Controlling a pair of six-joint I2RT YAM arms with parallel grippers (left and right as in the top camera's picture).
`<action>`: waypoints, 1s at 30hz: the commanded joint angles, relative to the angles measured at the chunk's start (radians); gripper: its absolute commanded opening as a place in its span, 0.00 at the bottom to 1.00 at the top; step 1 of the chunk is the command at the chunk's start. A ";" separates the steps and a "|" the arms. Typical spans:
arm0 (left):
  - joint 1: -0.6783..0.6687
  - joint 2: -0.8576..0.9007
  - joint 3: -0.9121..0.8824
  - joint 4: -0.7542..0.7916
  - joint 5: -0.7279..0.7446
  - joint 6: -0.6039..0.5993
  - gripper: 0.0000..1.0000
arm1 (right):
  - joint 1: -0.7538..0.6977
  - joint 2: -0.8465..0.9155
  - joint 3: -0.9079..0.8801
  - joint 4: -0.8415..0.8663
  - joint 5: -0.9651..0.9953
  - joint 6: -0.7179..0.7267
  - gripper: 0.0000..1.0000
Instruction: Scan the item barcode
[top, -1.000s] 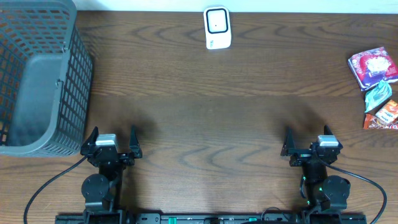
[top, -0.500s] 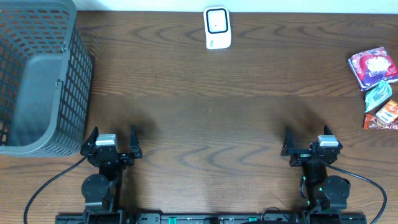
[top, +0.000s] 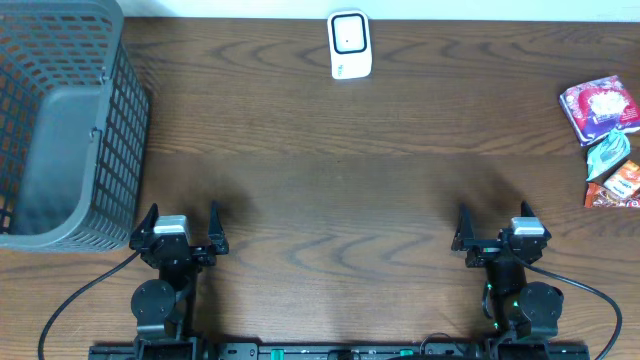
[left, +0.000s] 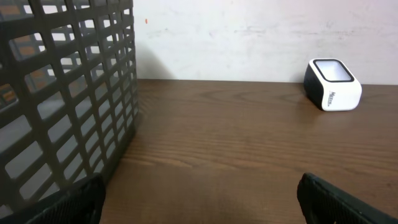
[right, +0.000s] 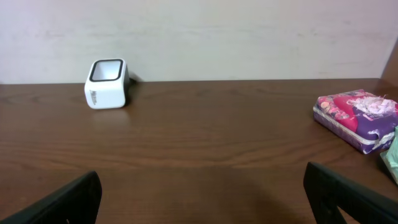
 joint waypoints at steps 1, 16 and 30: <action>0.004 -0.006 -0.011 -0.043 0.002 0.003 0.98 | 0.003 -0.006 -0.002 -0.004 0.005 0.014 0.99; 0.004 -0.006 -0.011 -0.043 0.002 0.003 0.98 | 0.003 -0.006 -0.002 -0.004 0.005 0.014 0.99; 0.004 -0.006 -0.011 -0.043 0.002 0.003 0.98 | 0.003 -0.006 -0.002 -0.004 0.005 0.014 0.99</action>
